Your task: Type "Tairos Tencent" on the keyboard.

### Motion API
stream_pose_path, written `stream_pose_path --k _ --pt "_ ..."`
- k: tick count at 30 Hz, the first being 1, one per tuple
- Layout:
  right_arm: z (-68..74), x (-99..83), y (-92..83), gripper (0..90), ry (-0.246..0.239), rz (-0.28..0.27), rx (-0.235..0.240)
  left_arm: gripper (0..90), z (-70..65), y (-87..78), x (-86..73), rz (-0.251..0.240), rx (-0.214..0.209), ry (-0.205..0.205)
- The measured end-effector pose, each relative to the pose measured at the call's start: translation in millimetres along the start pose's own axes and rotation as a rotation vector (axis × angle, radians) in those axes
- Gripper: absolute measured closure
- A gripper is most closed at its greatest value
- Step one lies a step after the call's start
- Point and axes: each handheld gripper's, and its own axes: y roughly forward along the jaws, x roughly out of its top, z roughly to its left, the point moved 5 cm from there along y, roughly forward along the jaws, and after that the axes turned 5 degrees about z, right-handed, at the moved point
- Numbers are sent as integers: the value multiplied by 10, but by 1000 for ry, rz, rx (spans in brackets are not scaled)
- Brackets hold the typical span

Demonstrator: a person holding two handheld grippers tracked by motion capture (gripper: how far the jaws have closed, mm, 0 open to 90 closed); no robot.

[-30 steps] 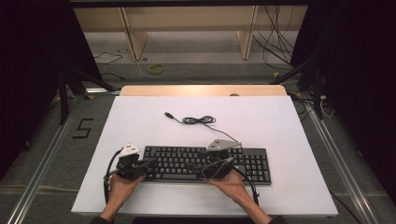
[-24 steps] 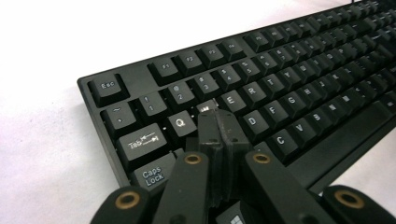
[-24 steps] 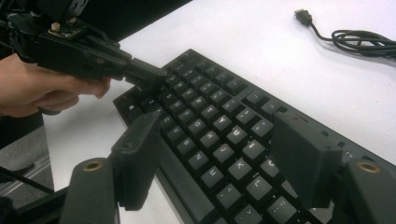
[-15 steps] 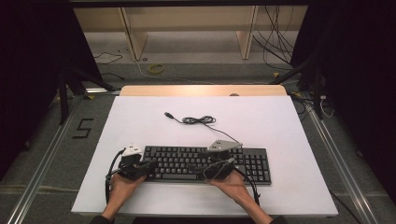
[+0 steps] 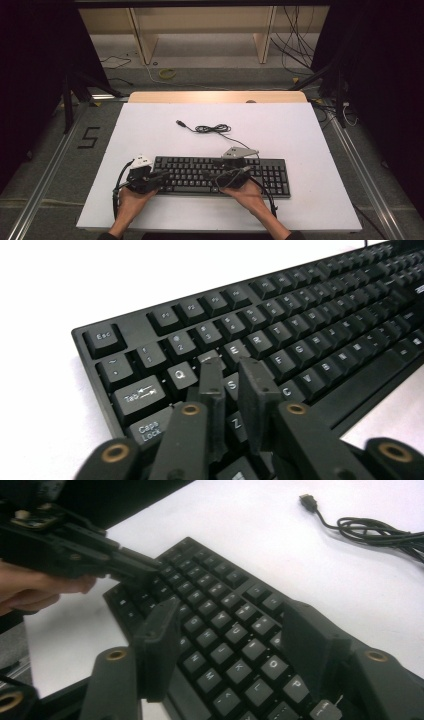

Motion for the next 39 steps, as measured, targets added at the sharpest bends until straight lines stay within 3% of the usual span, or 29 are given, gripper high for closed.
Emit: stream_pose_path --k 6,15,19,29,39 --pt "-32 16 35 479 3 11 -13 700 -27 -60 16 -40 -22 -8" --pt "-50 38 110 595 3 30 -21 494 -46 -129 18 -94 -63 -34" --pt "-45 55 140 666 -2 36 -20 424 -66 -162 27 -125 -69 -25" --pt "-52 39 226 826 -15 72 -29 348 -98 -213 41 -170 -78 -16" --pt "-80 3 319 900 -22 115 -59 315 -110 -216 38 -180 -74 -3"
